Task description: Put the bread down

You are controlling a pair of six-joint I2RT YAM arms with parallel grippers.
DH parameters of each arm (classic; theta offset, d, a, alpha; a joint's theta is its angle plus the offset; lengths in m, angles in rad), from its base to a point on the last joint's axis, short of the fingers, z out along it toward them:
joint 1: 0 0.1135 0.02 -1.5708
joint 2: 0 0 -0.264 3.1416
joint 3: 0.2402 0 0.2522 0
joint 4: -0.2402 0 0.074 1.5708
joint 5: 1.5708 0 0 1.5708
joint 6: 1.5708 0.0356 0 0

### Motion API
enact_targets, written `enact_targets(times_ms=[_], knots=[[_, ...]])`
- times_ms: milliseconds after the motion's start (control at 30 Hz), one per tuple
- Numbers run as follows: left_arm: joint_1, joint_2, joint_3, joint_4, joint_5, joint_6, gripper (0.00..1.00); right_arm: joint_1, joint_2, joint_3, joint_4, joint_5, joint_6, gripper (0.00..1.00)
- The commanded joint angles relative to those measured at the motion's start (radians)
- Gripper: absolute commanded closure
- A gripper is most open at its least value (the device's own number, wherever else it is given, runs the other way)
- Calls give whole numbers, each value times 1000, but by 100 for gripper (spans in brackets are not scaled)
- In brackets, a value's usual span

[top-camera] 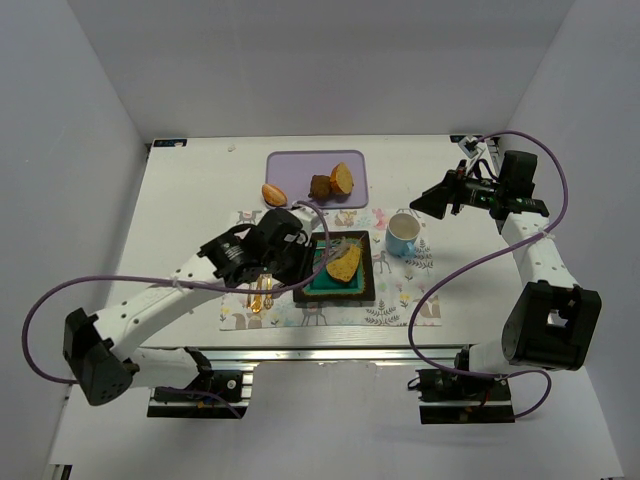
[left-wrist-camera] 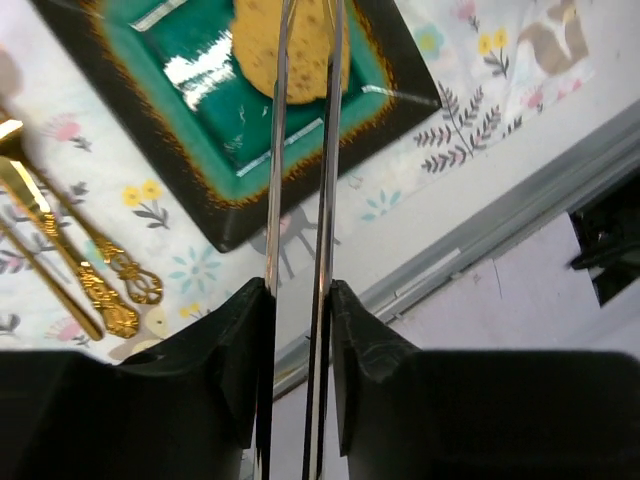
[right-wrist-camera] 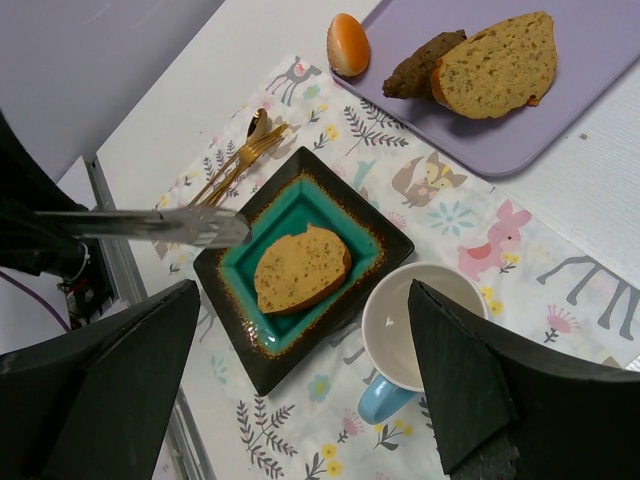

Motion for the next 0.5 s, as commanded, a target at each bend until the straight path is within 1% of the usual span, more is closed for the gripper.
enact_targets(times_ms=[0,33,100,133,200,233,300,333,433,467], knots=[[4,-84,6,15,-138,-45,61,-5,-12,28,4,-23,-1,11],[45,-108,6,9,-166,-53,63,-5,-12,25,4,-24,-1,11],[132,-134,-14,0,-172,-44,65,-5,-12,25,1,-26,-7,11],[242,-165,-27,-2,-174,-37,67,-5,-13,24,1,-27,-10,11],[376,-186,-99,23,-146,8,68,-5,-15,19,1,-28,-15,10],[516,-189,-122,29,-137,25,68,-5,-15,15,4,-31,-16,11],[646,-162,-164,67,-94,74,69,-5,-16,13,4,-34,-16,11],[748,-150,-208,86,-91,87,69,-5,-16,10,4,-38,-16,11],[858,-101,-282,196,-106,133,68,-5,-18,18,-8,-44,-30,11],[858,-79,-300,251,-127,153,66,-5,-18,25,-17,-44,-38,11]])
